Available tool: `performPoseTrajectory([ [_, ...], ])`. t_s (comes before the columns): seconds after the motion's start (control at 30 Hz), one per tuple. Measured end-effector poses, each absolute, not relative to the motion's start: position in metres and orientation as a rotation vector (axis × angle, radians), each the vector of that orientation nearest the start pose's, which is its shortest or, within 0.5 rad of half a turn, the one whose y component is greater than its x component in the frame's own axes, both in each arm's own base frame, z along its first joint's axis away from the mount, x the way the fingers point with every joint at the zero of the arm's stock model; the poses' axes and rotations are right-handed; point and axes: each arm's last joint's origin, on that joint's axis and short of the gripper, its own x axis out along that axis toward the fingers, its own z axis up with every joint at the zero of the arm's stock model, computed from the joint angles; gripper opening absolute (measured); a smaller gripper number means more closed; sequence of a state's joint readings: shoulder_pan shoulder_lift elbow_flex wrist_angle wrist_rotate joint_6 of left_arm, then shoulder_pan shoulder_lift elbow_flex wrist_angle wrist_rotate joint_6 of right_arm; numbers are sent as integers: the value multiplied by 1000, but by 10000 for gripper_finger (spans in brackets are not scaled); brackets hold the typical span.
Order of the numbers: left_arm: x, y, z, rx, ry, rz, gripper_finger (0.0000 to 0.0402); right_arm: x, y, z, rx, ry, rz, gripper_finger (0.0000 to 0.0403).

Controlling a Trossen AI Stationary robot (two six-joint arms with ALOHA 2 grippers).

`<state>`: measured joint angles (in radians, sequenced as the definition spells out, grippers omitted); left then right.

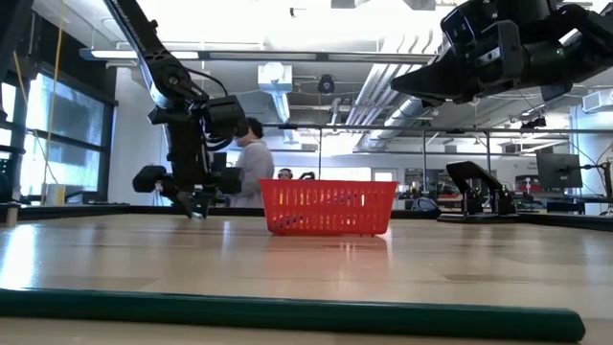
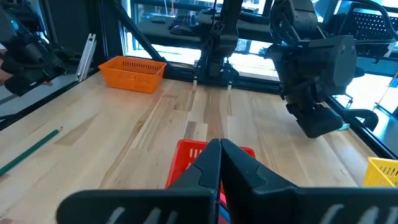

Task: Sort crayons/erasers/pens/pencils in bins
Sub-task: Put the light blue ball pen into the yellow bin

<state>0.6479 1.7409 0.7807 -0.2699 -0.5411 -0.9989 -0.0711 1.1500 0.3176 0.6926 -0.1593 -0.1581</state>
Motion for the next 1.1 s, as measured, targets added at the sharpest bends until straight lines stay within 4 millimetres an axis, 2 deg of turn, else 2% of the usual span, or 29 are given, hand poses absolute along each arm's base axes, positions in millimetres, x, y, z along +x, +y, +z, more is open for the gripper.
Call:
performPoseTrajectory([
  [0.23,219,184,110,-794,696,1568,49,217,-11,190,-142,132,99,0],
  [0.4,218,181,111,-781,730,1557,22,217,-11,190,-146,134,100,0],
  [0.57,215,170,116,-726,809,1563,15,216,-11,189,-146,140,100,0],
  [0.8,218,156,129,-675,834,1513,15,216,-11,189,-148,143,101,0],
  [1.1,217,138,160,-594,800,1440,14,216,-11,189,-147,146,101,0],
])
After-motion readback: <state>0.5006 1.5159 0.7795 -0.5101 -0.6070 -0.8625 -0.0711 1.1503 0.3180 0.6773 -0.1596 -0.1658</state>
